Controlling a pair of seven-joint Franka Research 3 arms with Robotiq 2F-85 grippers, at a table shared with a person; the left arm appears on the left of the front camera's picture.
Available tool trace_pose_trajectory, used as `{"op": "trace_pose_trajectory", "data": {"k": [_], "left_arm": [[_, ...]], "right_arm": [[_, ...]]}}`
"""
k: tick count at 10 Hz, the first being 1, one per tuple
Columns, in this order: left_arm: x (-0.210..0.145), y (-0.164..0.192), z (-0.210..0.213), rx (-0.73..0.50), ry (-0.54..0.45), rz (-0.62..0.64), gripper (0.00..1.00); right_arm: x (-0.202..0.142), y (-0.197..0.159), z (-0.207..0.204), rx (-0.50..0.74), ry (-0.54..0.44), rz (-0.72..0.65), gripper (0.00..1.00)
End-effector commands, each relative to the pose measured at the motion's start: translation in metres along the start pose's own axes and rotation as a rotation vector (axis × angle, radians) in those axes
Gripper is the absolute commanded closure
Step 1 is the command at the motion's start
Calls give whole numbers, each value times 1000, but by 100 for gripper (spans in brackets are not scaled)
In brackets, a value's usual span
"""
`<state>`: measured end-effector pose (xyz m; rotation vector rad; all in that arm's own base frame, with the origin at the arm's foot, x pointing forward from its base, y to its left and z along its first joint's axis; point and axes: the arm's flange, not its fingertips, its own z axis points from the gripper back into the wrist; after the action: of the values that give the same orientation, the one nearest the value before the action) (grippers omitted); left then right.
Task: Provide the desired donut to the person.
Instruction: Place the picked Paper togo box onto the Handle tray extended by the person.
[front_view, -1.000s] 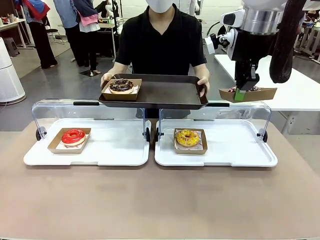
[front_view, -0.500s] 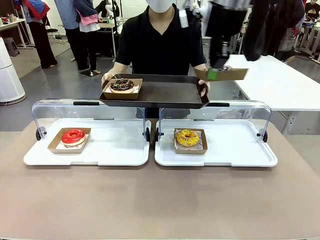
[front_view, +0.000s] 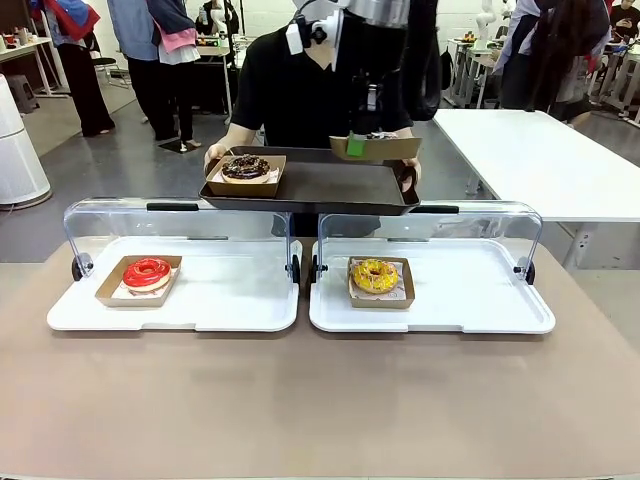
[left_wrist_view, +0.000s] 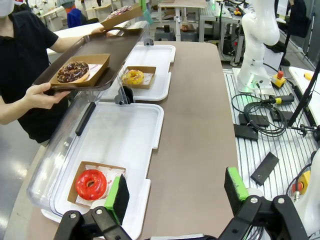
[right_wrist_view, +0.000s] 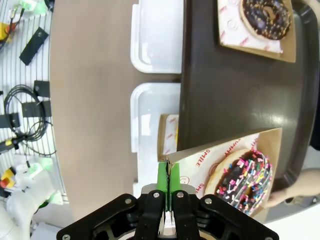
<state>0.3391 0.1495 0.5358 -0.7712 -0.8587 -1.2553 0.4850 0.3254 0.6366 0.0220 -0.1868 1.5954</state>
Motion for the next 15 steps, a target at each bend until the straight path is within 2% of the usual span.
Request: {"op": "trace_pose_trajectory", "data": {"k": [1,3,6,10,11,12,13,14,15], "left_arm": [[2,-1,1,0,-6,8,0],[2,-1,1,0,-6,8,0],[2,-1,1,0,-6,8,0],[2,-1,1,0,-6,8,0],[2,-1,1,0,-6,8,0],[2,-1,1,0,-6,8,0],[2,-1,1,0,-6,8,0],[2,-1,1,0,-6,8,0],[2,-1,1,0,-6,8,0]], "right_arm": [[24,-29,-3,-12,3,-21,98],[30,-50,-31,-13,16,-36,98],[16,-84,-66,1,-2,-102,98],[7,-101,-90,35,-69,-84,98],[5,-100,-91,40,-68,-81,76],[4,-100,-91,48,-74,-79,41],[3,-102,-91,50,-75,-81,18],[2,-102,-91,51,-75,-80,0],[2,-102,-92,54,-76,-79,0]]}}
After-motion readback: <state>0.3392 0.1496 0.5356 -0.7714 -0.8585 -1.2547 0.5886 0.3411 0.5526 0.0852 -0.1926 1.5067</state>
